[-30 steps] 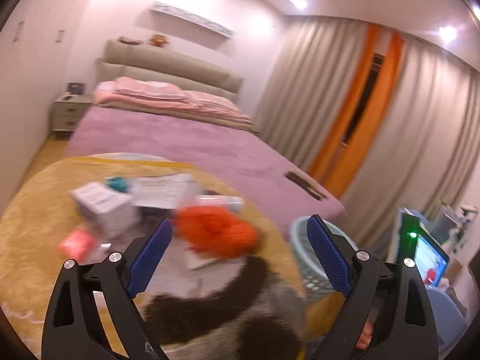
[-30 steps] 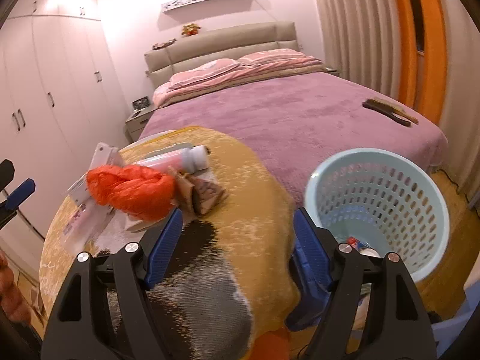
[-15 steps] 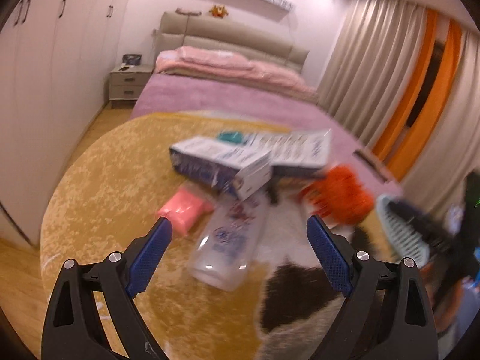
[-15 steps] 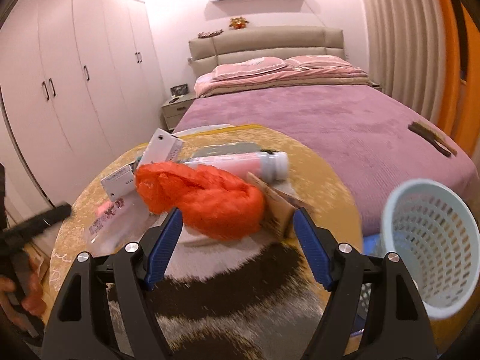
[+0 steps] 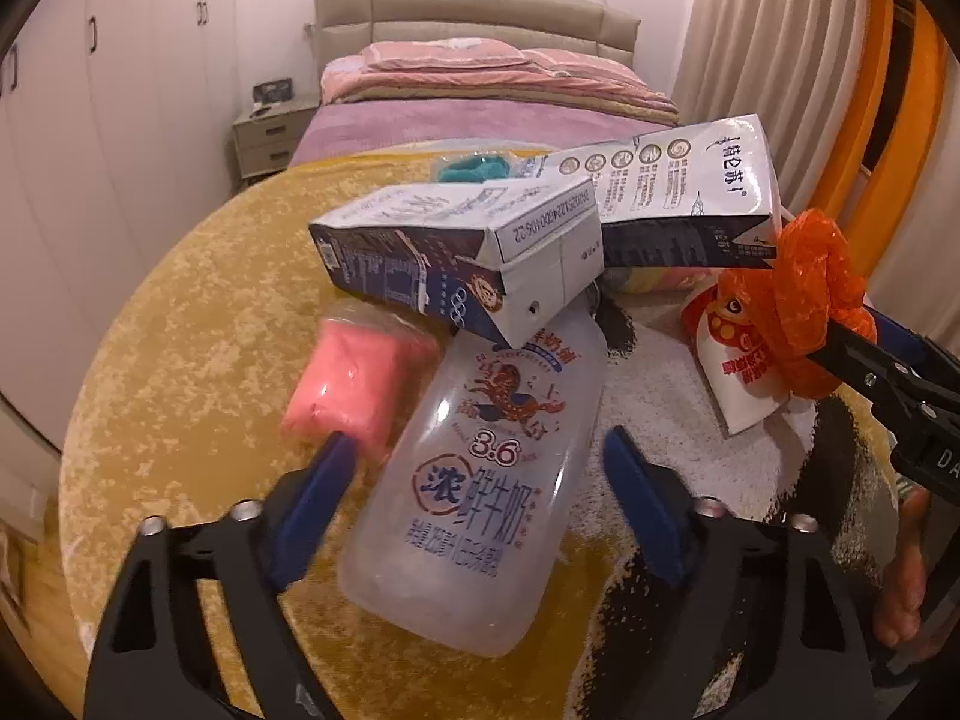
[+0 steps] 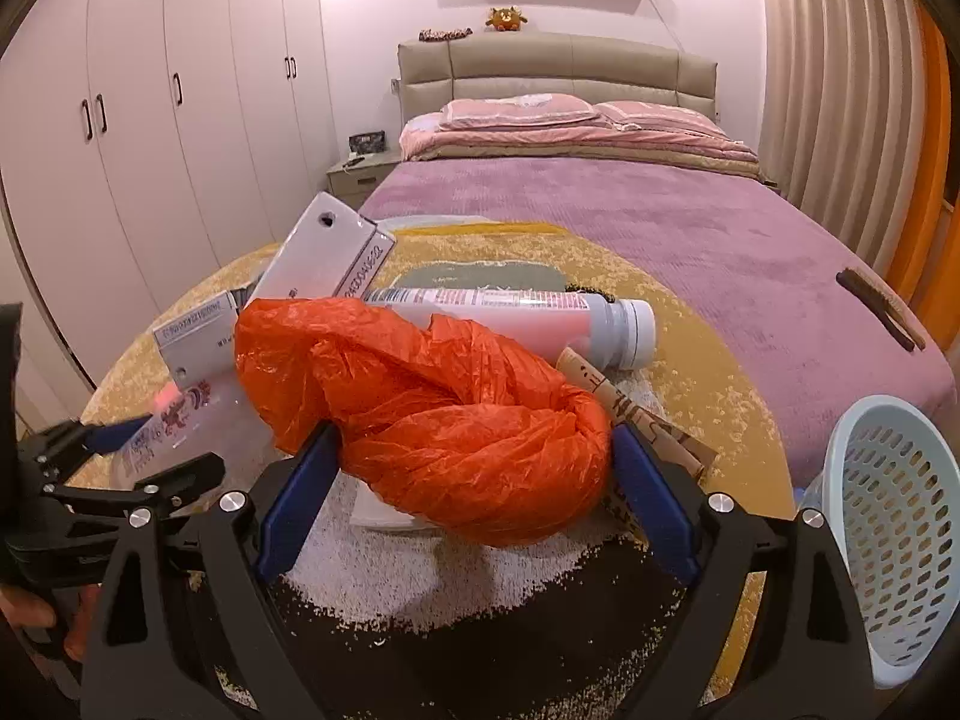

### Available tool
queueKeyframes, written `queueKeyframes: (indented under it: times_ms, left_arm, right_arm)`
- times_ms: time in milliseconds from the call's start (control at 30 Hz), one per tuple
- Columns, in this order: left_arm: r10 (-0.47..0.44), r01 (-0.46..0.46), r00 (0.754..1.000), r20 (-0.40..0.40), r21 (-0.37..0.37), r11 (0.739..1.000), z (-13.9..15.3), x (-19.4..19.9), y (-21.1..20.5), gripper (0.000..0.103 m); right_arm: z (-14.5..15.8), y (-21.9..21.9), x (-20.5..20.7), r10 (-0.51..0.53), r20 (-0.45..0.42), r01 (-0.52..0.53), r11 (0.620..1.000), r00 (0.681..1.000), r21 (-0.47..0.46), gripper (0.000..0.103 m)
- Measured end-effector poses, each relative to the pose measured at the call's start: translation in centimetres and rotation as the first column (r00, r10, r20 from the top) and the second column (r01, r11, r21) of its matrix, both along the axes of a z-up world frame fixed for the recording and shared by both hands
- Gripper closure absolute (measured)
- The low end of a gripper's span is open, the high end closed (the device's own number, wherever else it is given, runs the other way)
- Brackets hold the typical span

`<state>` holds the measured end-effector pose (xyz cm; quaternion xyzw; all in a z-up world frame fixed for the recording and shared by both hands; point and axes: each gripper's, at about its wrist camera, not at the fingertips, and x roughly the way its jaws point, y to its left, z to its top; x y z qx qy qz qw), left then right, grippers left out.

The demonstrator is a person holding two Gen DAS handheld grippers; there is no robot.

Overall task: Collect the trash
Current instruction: 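Grasp the clear milk bottle with the left tool while the right tool grasps the orange plastic bag, then carry the bottle and bag over the blue basket and open both tools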

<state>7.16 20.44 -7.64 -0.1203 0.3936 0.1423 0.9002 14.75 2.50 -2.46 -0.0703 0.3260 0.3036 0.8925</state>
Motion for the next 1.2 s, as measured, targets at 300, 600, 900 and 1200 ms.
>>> queueKeyframes:
  times_ms: [300, 600, 900, 1200]
  left_arm:
    - [-0.041, 0.042, 0.998, 0.056, -0.033, 0.999, 0.9, -2.7, -1.8, 0.047]
    - [-0.103, 0.118, 0.988, 0.119, -0.131, 0.984, 2.2, -5.5, -3.6, 0.049]
    - [-0.164, 0.195, 0.965, 0.204, -0.146, 0.970, 4.4, -7.0, -6.2, 0.049]
    - [-0.248, 0.280, 0.937, 0.247, -0.103, 0.954, 7.0, -5.4, -9.6, 0.049]
  right_arm:
    - [0.5, -1.2, -0.6, 0.036, -0.014, -0.036, 0.999, 0.999, 0.038, 0.067]
    - [2.6, -3.2, -3.2, 0.098, -0.043, -0.091, 0.985, 0.994, 0.145, 0.077]
    - [5.6, -5.8, -4.6, 0.107, -0.034, -0.096, 0.968, 0.994, 0.234, 0.077]
    - [7.3, -10.2, -4.3, 0.015, -0.019, -0.009, 0.956, 1.000, 0.293, 0.077]
